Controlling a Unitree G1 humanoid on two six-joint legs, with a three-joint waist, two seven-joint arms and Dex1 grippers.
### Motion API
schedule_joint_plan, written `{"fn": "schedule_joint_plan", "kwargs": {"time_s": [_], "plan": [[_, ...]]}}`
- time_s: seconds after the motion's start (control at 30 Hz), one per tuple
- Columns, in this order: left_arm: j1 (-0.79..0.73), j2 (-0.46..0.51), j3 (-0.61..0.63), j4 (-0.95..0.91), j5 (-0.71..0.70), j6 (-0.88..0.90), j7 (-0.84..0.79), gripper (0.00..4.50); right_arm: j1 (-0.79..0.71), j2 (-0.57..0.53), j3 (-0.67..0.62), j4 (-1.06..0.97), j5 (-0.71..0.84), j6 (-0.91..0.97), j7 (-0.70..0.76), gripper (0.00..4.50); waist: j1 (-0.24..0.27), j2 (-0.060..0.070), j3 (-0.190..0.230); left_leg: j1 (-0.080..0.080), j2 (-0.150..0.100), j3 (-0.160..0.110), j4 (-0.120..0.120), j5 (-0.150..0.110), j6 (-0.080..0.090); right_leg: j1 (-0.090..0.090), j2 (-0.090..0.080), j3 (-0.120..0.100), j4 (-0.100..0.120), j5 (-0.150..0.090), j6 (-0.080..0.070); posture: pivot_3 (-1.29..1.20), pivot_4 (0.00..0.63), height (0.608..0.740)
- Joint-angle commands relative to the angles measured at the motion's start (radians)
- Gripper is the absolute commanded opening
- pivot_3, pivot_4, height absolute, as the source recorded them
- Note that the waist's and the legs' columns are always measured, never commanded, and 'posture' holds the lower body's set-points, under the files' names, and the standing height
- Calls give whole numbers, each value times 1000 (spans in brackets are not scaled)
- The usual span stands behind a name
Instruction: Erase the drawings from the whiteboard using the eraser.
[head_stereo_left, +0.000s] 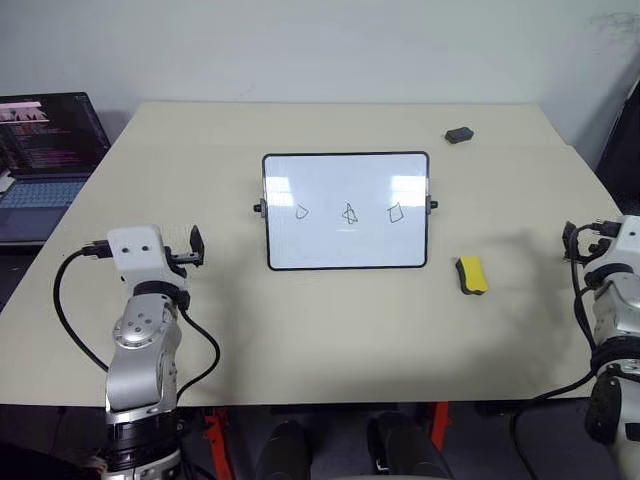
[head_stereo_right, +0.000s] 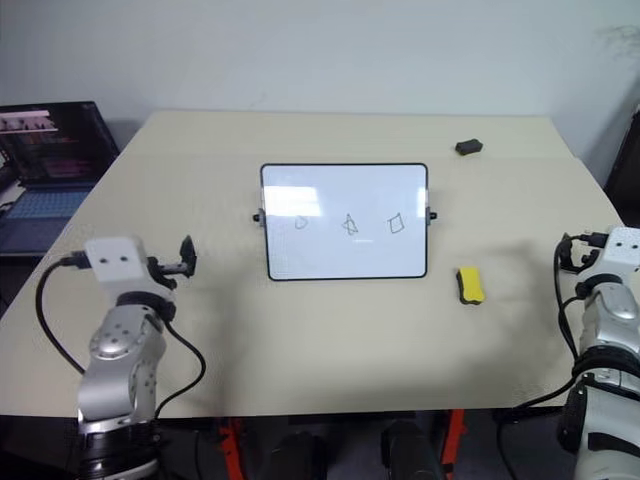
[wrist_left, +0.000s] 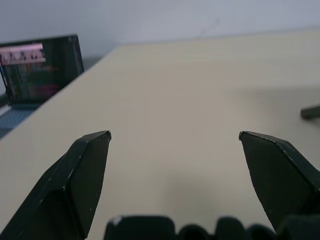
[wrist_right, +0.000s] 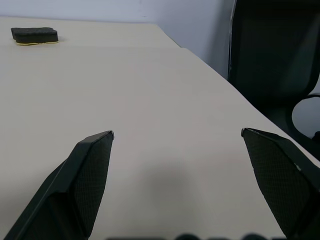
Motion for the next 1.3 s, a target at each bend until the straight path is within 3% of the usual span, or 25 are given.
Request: {"fn": "schedule_joint_plan", "kwargs": {"time_s": [0.03,0.2,0.37,0.6,0.8,0.93,1.13,1.3], "plan": [[8,0,9,19,10,-12,0,4500,6,-32,-18,-52,17,4,18,4438,1,0,0,0,0,0,0,0,0,0,0,0,0,0,0,0,150,740],[24,-6,46,-13,-27,18,-1,4500,51,-27,-19,-89,19,26,23,4438,4,0,0,0,-1,0,1,0,0,0,0,0,0,0,0,0,150,740],[86,22,85,-83,-140,14,-135,4500,106,-2,-1,-207,44,78,121,4438,1,0,0,0,0,0,1,0,0,0,0,0,0,0,0,0,150,740],[44,178,116,-126,-309,75,-360,4500,229,92,-48,-561,216,328,140,4438,5,0,0,1,1,-2,1,0,0,0,1,-2,3,0,1,0,150,740],[-149,422,-66,-100,-502,277,-764,4500,468,147,-27,-1206,388,647,23,4438,15,2,1,-2,-2,-5,2,0,0,0,2,-4,2,-3,5,0,150,740],[-255,476,-158,-101,-576,360,-902,4500,526,188,-22,-1466,517,844,-120,4438,-1,3,1,-2,-1,-8,1,0,0,-1,2,-2,2,-3,5,0,150,740],[-317,557,-326,-116,-555,316,-1166,4500,553,208,32,-1596,574,1000,-229,4438,-11,3,1,-1,1,-8,0,0,0,-2,7,-3,2,-4,4,0,150,740],[-399,507,-458,-43,-425,175,-1245,4500,520,222,94,-1609,496,1085,-352,4438,1,3,1,-2,1,-5,1,0,0,-2,7,-3,2,-4,4,0,150,740]]}}
